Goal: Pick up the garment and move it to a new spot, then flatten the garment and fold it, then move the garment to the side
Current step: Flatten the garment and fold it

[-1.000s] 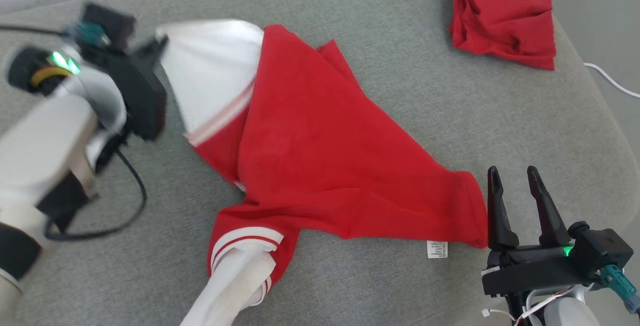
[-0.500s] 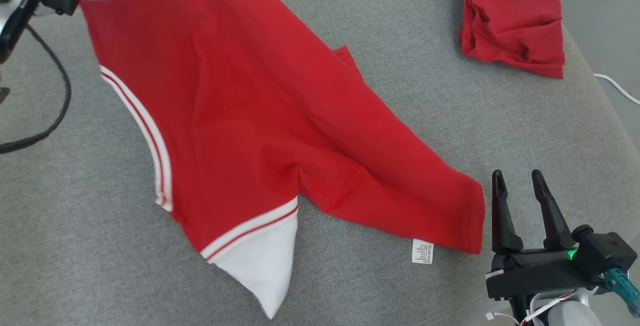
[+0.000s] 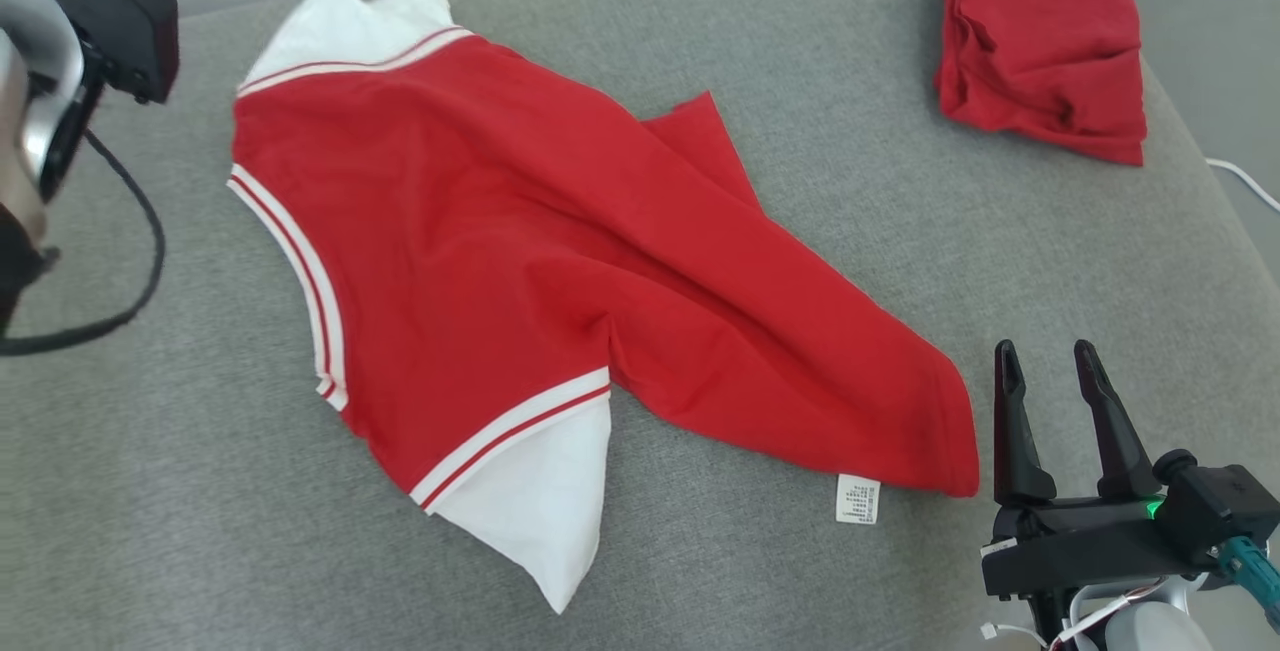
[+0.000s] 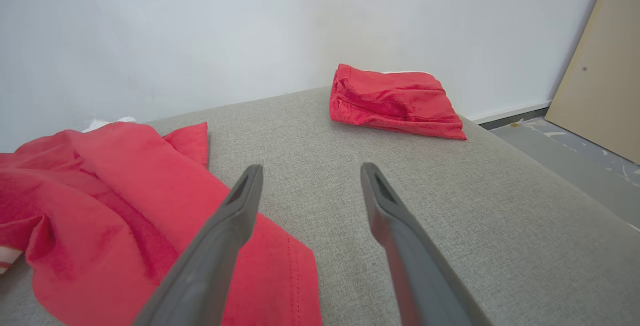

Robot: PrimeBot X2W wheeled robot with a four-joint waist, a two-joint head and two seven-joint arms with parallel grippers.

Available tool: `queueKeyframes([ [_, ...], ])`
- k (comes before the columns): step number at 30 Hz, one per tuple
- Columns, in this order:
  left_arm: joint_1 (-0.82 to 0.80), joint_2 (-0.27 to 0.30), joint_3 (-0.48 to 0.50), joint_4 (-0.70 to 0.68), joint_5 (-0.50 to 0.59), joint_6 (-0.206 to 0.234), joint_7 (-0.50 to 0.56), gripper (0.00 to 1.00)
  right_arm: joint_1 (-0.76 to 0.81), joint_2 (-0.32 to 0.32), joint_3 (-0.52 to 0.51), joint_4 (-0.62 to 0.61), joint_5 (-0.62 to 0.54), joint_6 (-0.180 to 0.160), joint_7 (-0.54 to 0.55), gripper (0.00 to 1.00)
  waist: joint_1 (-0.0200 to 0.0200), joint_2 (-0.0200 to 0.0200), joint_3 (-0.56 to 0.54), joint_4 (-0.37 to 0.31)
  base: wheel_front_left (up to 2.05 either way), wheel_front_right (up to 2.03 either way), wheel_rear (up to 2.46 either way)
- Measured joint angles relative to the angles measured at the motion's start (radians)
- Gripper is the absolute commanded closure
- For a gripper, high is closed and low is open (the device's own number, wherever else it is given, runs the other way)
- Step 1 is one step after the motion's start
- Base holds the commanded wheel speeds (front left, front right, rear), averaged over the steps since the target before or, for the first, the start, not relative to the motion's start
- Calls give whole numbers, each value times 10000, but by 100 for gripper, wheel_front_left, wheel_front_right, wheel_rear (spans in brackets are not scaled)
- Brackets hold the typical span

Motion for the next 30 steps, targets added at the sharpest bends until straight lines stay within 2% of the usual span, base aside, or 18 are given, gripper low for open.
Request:
queueKeyframes([
  [6, 992, -142, 813, -522, -458, 270, -399, 0, 163, -90, -21, -8, -40, 0, 0, 0, -1, 0, -423, 355, 0, 0, 0],
  [11, 2340, 146, 2249, -2460, -115, 913, -430, 0, 319, -157, -77, -38, -73, 0, -2, 0, -1, -1, -776, 776, 0, 0, 0],
  [20, 6229, 247, 4913, -5962, 1187, 1964, -430, 0, 744, -255, -153, -42, -67, 0, -17, 0, -2, -1, -1369, 1532, 0, 0, 0],
  [24, 7822, -65, 5777, -7074, 1843, 2138, -430, 0, 875, -314, -150, -79, -65, 0, -15, 0, -2, -1, -1619, 1828, 0, 0, 0],
  [30, 9340, -679, 6355, -7570, 2470, 1973, -430, 0, 984, -384, -127, -171, -63, 0, 77, 0, -2, -1, -1883, 2206, 0, 0, 0],
])
